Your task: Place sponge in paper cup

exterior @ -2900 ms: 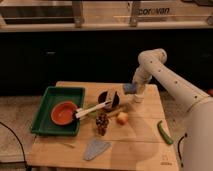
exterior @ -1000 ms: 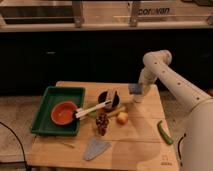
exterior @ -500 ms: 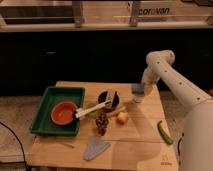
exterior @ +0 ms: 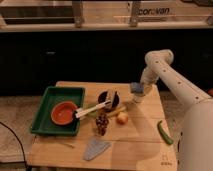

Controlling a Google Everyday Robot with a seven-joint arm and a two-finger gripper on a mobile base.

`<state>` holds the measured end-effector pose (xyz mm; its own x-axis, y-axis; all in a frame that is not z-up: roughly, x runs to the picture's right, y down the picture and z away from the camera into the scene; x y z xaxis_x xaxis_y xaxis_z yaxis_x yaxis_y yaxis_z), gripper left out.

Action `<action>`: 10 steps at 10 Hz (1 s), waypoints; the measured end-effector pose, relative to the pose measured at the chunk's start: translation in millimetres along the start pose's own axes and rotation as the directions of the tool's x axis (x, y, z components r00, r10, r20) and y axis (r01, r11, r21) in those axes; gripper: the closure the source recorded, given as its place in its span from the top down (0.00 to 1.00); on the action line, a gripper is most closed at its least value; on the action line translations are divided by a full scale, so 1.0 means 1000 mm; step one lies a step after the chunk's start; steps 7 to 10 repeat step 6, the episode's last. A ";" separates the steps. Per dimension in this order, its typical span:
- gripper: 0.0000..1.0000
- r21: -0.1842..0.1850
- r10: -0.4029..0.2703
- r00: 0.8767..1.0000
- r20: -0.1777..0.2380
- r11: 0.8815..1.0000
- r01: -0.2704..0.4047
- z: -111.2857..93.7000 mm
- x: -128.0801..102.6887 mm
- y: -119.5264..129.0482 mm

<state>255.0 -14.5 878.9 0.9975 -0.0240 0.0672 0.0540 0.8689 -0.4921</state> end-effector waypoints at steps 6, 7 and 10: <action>0.80 -0.007 0.008 1.000 0.004 1.000 -0.008 -0.001 0.004 0.003; 0.80 -0.007 0.008 1.000 0.004 1.000 -0.008 -0.001 0.004 0.003; 0.80 -0.007 0.008 1.000 0.004 1.000 -0.008 -0.001 0.004 0.003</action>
